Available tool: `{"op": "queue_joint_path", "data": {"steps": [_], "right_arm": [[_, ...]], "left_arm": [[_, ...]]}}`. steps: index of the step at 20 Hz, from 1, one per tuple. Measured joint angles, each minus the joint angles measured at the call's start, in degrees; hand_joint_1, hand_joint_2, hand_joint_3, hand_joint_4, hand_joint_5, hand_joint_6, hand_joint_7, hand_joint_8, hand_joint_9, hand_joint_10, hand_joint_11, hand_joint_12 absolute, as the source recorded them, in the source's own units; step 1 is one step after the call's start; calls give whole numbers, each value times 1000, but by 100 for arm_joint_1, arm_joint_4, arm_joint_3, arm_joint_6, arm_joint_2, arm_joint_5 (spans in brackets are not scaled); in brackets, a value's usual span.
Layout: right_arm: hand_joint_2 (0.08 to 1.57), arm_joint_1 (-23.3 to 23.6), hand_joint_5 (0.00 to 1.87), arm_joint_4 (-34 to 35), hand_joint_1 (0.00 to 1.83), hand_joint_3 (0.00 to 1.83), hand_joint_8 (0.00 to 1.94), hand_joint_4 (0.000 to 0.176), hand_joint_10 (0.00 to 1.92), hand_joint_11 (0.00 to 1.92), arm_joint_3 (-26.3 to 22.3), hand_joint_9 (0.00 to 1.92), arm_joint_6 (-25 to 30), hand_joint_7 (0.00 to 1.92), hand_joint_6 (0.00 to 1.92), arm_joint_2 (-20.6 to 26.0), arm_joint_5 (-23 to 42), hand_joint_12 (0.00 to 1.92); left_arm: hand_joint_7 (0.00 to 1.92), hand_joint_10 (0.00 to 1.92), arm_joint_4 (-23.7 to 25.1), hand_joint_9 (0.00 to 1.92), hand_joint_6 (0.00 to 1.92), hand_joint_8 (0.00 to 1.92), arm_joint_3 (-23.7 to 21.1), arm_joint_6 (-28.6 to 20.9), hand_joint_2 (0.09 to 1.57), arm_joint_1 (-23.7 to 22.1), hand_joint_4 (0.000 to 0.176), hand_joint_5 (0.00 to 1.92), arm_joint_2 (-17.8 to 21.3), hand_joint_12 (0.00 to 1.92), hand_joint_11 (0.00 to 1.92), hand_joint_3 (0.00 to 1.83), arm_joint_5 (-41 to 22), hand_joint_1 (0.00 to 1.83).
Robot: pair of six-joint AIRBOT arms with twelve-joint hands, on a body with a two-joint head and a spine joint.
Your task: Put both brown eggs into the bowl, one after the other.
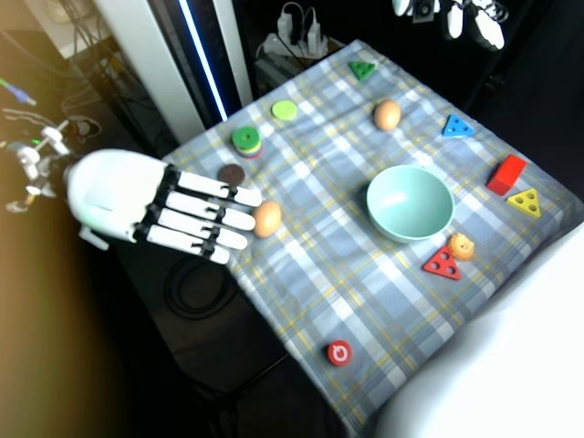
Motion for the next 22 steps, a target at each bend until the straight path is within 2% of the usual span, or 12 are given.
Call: {"op": "queue_joint_path", "data": {"steps": [3,6,7,8,9,10,12,14,16,19,21,22], "right_arm": [[1231,105,380,-98,673,0,0,54,0,153,4,321,2,335,0,-2,2,515],[1240,105,379,-103,703,1,2,38,0,192,4,355,11,364,0,-2,59,454],[1238,105,372,-107,701,0,5,49,1,191,4,357,31,374,0,0,90,449],[1243,105,365,-114,680,2,5,55,0,185,4,354,61,378,0,0,96,442],[1239,105,368,-144,717,0,5,44,4,205,4,367,92,382,1,4,109,447],[1233,105,372,-177,715,0,4,49,5,216,4,372,107,383,3,7,109,452],[1238,105,397,-199,716,0,5,36,6,222,4,379,129,390,9,7,114,459],[1244,105,413,-216,693,0,1,34,1,200,4,383,170,391,5,7,120,527],[1248,105,436,-267,682,1,3,10,3,170,24,401,240,411,3,7,120,652],[1251,105,458,-256,713,1,1,0,0,146,31,389,243,410,6,7,133,660],[1256,105,459,-254,728,2,1,0,0,139,31,386,247,410,4,7,131,669],[1268,105,459,-254,719,0,0,0,0,148,28,378,254,400,1,7,133,633]], "left_arm": [[460,10,-380,463,1,5,-22,1036,951,-188,176,443,-166,700,7,0,374,702],[583,17,-634,538,8,18,-46,2162,883,-407,176,453,-452,649,0,0,824,671],[656,21,-669,593,9,20,-39,2382,899,-487,176,488,-538,677,0,0,975,666],[706,12,-675,640,3,7,11,2518,880,-562,176,535,-640,719,7,0,1117,711],[706,5,-699,642,4,3,118,2601,877,-669,175,558,-767,637,1,0,1311,766],[713,4,-761,643,12,4,203,2621,885,-721,170,585,-828,616,0,3,1425,789],[760,10,-1005,697,4,3,387,2946,886,-870,168,648,-984,667,27,2,1705,833],[800,9,-1104,720,1,5,439,3023,918,-916,165,658,-1047,704,1,5,1871,817],[815,7,-1113,738,1,1,514,3025,942,-955,167,657,-1108,690,0,6,2087,823],[818,7,-1196,765,2,2,627,3082,933,-1014,155,671,-1189,699,22,0,2243,867],[816,2,-1213,770,0,0,654,3093,952,-1032,160,660,-1233,744,2,0,2295,835],[814,0,-1220,748,7,0,682,3101,943,-1062,167,691,-1279,687,0,0,2356,842]]}}
